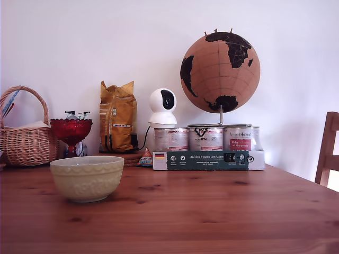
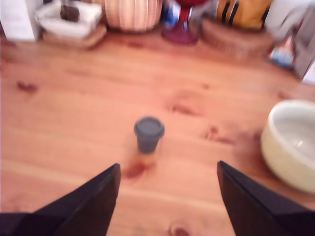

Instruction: Pick the grey coffee capsule and place it inside the green bowl

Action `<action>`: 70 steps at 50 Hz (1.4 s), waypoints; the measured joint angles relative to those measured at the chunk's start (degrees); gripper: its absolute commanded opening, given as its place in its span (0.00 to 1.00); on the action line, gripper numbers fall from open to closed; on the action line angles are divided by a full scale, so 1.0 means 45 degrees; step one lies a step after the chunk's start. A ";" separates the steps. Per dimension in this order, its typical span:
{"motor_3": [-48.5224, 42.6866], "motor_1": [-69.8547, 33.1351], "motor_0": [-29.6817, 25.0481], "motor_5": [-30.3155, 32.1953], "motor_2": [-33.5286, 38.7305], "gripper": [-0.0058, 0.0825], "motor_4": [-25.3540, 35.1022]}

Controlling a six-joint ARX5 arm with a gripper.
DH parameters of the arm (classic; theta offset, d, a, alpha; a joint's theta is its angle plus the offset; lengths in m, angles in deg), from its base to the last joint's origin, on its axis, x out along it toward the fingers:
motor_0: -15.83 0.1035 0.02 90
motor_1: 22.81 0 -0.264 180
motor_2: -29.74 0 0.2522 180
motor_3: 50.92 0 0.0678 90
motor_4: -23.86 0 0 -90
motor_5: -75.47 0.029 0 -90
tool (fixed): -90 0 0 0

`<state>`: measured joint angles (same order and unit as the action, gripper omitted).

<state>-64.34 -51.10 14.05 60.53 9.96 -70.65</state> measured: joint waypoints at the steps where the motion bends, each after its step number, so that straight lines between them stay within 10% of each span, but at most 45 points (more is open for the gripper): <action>1: 0.0194 -0.0175 0.0000 0.0024 0.0063 0.72 -0.0005; 42: 1.0792 -1.1545 0.0933 0.1894 0.0092 0.72 0.0680; 70: 1.2128 -1.6534 0.1511 0.2370 -0.2977 0.72 0.1137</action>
<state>-9.76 -125.50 20.84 71.20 -3.44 -65.54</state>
